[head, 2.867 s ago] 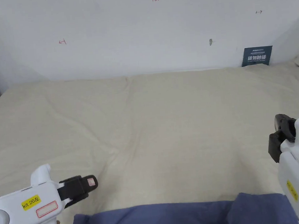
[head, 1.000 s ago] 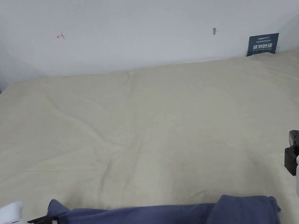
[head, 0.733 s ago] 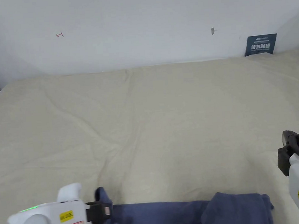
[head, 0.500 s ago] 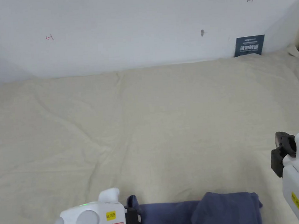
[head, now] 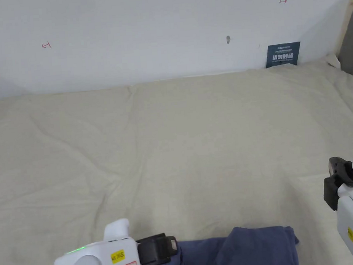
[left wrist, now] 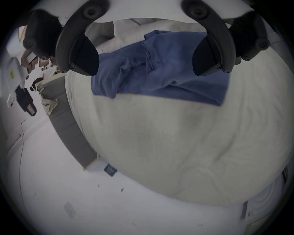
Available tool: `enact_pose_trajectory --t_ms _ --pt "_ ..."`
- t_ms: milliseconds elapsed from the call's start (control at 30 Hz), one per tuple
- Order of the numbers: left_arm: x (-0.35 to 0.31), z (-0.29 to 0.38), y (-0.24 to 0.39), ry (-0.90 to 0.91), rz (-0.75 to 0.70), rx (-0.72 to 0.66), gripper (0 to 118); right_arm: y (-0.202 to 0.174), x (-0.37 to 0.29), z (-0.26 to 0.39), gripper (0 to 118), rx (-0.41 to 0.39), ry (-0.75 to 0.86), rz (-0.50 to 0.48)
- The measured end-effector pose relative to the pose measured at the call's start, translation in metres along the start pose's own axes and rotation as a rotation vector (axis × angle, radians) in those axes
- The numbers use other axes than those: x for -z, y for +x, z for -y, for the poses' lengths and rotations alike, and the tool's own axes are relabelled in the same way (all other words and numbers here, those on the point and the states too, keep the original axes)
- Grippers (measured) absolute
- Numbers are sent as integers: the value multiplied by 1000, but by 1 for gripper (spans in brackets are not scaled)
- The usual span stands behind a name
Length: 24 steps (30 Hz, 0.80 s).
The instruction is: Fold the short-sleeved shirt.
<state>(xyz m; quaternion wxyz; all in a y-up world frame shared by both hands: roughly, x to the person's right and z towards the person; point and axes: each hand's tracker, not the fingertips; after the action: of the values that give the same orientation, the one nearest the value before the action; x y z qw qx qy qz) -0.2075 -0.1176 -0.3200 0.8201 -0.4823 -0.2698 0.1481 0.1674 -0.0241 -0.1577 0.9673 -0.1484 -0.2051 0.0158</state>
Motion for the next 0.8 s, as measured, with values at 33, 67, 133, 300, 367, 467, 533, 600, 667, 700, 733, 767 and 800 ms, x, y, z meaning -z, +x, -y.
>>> enact_pose_trajectory --t_ms 33,67,133,300,367,467,533,600,667,700,733,767,800 --pt "-10 -2 -3 41 -16 8 117 -1 0 -1 0 -1 4 -1" --pt "-18 -2 -7 84 -30 9 117 -2 0 -2 0 -2 7 -2" --pt "-32 -1 -13 153 -78 39 117 -3 -1 -3 0 -1 12 -10" --pt "-41 12 -24 252 -171 94 33 -7 0 -5 0 -3 13 -23" --pt "-34 19 -26 245 -205 93 2 -6 0 -5 0 -2 12 -25" --pt "-15 31 -22 177 -168 100 2 -6 0 -4 0 3 9 -24" --pt "2 43 -13 125 -162 155 2 -4 0 -3 0 4 5 -22" --pt "23 52 -3 76 -157 182 2 -2 0 -2 0 1 1 -17" --pt "42 61 3 54 -151 188 2 0 0 -1 0 -1 -4 -12" --pt "56 66 4 42 -149 188 2 2 0 0 0 0 -6 -9" --pt "66 69 7 19 -153 183 2 3 0 0 0 1 -8 -5" --pt "76 72 8 -18 -150 179 2 4 0 0 0 0 -11 -3" --pt "85 76 12 -31 -146 184 2 6 0 1 0 -1 -14 0"
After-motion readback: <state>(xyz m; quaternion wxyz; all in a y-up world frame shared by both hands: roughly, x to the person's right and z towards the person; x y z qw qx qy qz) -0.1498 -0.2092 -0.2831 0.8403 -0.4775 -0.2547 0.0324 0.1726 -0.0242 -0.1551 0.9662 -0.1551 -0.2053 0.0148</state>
